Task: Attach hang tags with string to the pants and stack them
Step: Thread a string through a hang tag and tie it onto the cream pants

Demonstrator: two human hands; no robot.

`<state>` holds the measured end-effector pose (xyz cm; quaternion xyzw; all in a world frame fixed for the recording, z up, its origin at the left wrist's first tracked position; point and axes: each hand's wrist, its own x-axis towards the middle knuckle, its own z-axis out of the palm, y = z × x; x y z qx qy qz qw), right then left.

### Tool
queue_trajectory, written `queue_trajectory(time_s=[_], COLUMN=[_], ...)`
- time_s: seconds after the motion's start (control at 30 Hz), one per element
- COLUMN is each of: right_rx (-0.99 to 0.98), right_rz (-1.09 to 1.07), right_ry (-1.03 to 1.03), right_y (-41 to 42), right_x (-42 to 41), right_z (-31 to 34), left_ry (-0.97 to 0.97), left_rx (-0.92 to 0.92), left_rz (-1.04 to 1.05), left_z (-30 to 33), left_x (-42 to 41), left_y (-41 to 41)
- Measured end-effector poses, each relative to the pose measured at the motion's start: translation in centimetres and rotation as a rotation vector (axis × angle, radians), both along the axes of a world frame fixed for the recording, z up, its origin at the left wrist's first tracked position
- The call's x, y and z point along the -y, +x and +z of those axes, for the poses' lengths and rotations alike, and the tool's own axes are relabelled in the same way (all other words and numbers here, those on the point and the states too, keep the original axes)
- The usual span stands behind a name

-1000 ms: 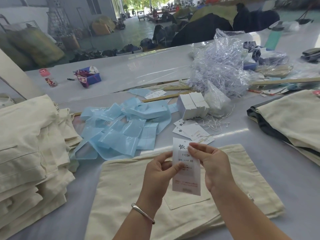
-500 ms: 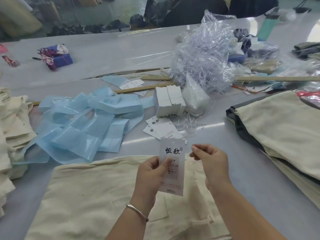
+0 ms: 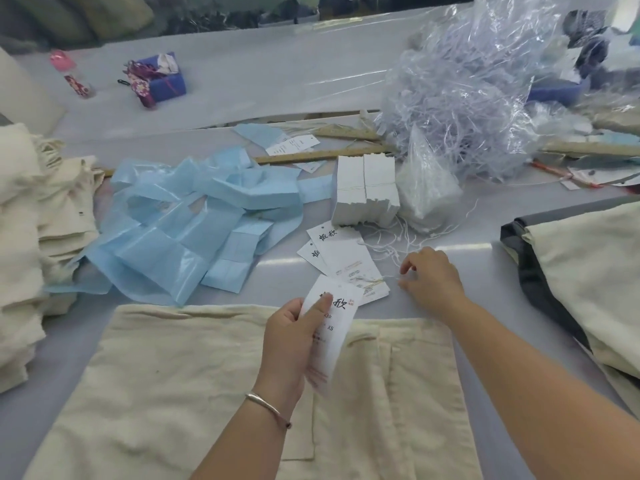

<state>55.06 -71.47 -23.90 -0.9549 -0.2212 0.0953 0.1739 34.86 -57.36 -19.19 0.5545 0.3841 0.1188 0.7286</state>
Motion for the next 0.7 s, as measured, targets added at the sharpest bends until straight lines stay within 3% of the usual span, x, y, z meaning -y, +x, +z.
queue_trajectory(time_s=[0.2, 0.43, 0.57, 0.7], right_rx=[0.026, -0.063, -0.215, -0.209], right_rz=[0.064, -0.11, 0.0, 0.103], right_ry=[-0.111, 0.719, 0.956, 1.004], right_y=[0.2, -5.6, -11.4, -16.3], right_x=[-0.5, 0.9, 0.2, -1.1], right_z=[0.0, 5.6, 10.3, 12.6], left_ry=[0.057, 0.194, 0.298, 0.367], left_rx=[0.028, 0.085, 0.143, 0.235], left_rz=[-0.075, -0.189, -0.221, -0.288], left_z=[0.2, 1.2, 2.5, 4.0], left_x=[-0.5, -0.5, -0.2, -0.3], left_y=[-0.8, -2.3, -3.6, -5.2])
